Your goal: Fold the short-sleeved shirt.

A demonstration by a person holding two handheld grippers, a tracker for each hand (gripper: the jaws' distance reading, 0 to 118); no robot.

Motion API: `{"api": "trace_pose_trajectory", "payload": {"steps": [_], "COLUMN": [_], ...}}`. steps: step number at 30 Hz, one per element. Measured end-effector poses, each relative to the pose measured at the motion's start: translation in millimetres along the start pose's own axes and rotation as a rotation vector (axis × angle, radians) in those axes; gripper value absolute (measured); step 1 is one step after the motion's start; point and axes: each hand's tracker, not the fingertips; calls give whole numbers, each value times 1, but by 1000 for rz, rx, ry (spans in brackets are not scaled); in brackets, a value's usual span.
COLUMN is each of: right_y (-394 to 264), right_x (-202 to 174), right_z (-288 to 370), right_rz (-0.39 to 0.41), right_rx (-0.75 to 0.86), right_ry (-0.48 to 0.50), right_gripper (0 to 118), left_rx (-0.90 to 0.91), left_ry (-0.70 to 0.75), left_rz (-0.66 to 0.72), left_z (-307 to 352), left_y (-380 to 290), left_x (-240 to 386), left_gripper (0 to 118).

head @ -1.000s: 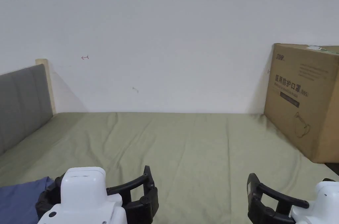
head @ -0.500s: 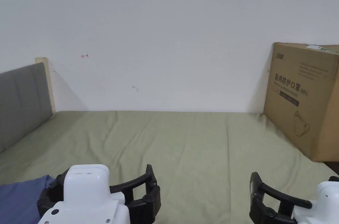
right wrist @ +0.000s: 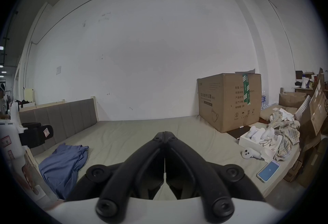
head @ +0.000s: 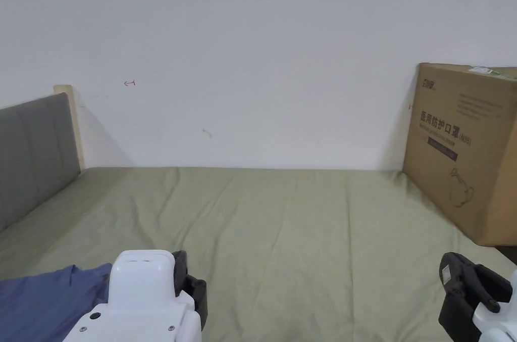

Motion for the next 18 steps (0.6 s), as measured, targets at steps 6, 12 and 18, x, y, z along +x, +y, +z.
{"api": "trace_pose_trajectory", "payload": {"steps": [6,12,18], "right_y": [-7,-11,-17], "right_x": [-48,-164,-218], "right_z": [-27,-41,-38], "right_rz": [6,29,-13], "right_rx": [-57,-88,-147], "right_ry": [133,475,651], "right_gripper": [0,0,0], "left_rx": [-16,8,26], "left_ry": [130,478,571], "left_rz": [77,42,93], "left_z": [24,88,119], "left_y": [4,12,6], "left_x": [-58,-148,-173], "left_gripper": [0,0,0]}}
